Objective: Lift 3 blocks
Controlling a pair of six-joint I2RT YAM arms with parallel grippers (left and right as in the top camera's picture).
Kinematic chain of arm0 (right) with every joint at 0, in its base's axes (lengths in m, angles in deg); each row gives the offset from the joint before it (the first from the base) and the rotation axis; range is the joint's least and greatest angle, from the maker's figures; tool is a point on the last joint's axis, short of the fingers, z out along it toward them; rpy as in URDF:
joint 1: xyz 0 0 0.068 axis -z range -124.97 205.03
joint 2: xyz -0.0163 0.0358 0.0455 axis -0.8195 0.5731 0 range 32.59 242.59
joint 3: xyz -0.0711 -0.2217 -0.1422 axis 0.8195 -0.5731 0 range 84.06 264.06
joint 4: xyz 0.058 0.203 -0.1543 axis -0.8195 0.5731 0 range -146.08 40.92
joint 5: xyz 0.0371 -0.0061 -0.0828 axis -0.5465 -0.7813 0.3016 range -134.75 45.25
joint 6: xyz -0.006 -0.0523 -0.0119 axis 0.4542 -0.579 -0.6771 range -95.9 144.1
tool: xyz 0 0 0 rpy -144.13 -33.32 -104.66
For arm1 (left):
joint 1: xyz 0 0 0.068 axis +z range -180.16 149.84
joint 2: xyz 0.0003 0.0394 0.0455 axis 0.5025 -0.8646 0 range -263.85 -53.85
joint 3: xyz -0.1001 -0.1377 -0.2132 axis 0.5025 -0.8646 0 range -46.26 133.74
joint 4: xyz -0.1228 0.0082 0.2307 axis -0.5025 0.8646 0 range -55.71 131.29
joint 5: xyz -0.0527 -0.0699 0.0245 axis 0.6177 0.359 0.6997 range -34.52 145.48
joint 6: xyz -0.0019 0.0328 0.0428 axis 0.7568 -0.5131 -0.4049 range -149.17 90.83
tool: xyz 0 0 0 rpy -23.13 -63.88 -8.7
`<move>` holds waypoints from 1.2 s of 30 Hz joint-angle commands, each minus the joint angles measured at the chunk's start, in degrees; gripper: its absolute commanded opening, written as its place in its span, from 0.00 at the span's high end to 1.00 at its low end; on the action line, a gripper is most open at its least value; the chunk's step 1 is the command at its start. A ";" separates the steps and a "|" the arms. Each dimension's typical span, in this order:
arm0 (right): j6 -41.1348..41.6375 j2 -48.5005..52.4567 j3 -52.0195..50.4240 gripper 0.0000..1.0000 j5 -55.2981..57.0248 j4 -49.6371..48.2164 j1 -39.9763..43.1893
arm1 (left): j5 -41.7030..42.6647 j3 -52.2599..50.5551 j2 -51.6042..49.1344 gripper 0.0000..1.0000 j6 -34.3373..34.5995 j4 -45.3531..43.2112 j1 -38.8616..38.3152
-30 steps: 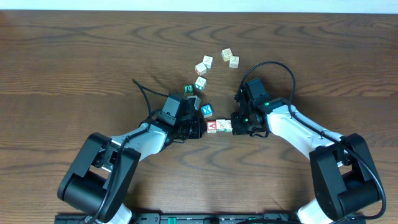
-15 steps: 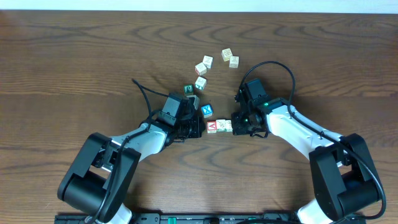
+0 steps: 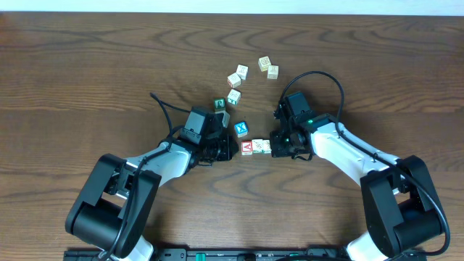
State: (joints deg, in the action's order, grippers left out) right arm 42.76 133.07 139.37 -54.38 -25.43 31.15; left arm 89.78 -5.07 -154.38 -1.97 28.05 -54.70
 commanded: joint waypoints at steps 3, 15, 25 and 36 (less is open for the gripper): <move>3.17 -0.61 0.07 0.99 2.27 0.46 -0.55 | 8.98 2.62 -0.46 0.93 0.04 3.52 0.55; 4.09 -0.61 0.07 0.99 2.27 1.36 -0.55 | 9.84 2.86 -0.31 0.93 -2.23 3.89 0.52; 4.07 -0.61 0.07 0.99 2.27 0.02 -0.55 | 5.51 2.86 -0.31 0.93 -1.18 4.96 5.03; 2.95 -0.61 0.07 0.99 0.09 -2.36 -0.57 | 5.53 2.89 -0.31 0.93 -0.94 5.79 6.95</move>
State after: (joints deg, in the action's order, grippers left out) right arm 46.03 133.07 139.37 -53.09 -27.68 31.15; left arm 95.60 -3.65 -154.38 -3.02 33.60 -47.86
